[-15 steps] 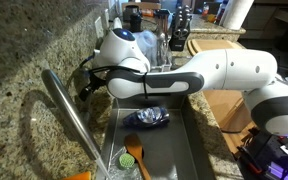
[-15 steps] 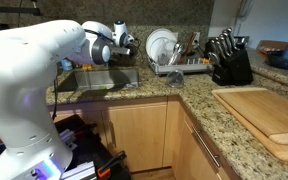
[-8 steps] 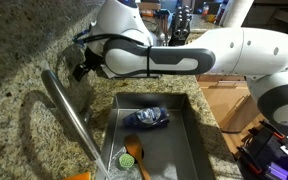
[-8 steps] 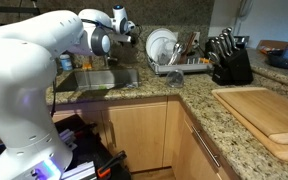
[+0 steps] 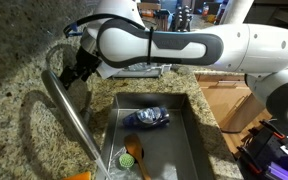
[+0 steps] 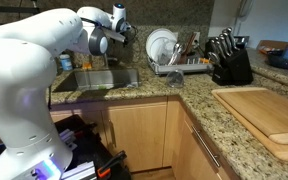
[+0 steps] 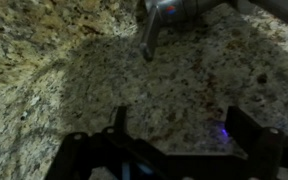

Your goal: Close the tap

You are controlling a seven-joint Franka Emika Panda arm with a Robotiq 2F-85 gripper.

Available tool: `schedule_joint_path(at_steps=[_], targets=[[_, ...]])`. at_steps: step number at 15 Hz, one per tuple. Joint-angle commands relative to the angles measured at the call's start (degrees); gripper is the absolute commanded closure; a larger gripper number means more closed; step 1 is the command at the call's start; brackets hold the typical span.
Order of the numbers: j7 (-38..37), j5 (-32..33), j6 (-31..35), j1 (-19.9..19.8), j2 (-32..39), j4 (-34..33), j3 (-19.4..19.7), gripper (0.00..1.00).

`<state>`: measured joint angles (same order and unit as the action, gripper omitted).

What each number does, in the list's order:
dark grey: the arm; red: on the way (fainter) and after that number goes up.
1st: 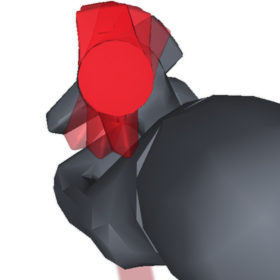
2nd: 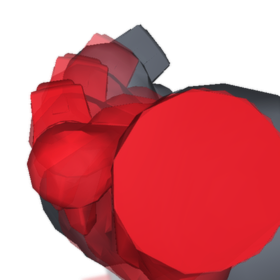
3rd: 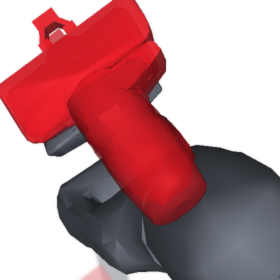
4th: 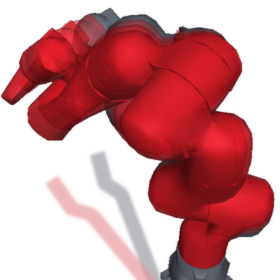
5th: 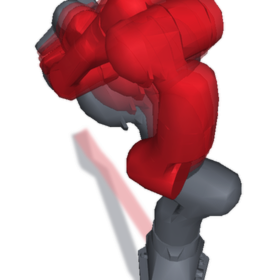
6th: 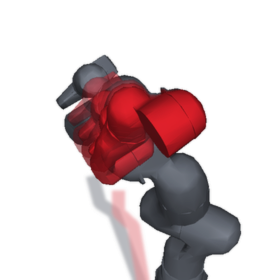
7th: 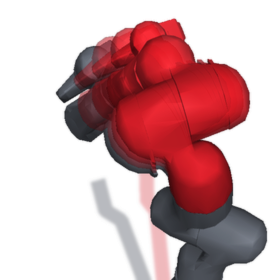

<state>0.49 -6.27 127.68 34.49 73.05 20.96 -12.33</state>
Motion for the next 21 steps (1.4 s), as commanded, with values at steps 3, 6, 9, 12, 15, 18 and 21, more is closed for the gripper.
schedule_joint_path(at_steps=[3, 6, 9, 12, 15, 18, 21], targets=[[-10.24, 3.16, -3.28, 0.68, -1.79, 3.22, 5.0, 0.0], [-15.82, 7.14, -11.45, 2.16, -1.66, 1.37, 9.16, 0.0], [-19.0, 11.41, -18.76, 3.53, -3.21, 1.52, 13.17, 0.0], [-19.69, 11.14, -18.13, 3.97, -2.45, 0.57, 12.63, 0.0], [-21.4, 12.79, -21.47, 4.56, -3.65, 0.42, 14.53, 0.0], [-19.61, 12.78, -21.53, 4.29, -2.8, 0.96, 14.46, 0.0], [-18.54, 13.66, -19.66, 4.04, 0.32, -0.18, 15.23, 0.0]])
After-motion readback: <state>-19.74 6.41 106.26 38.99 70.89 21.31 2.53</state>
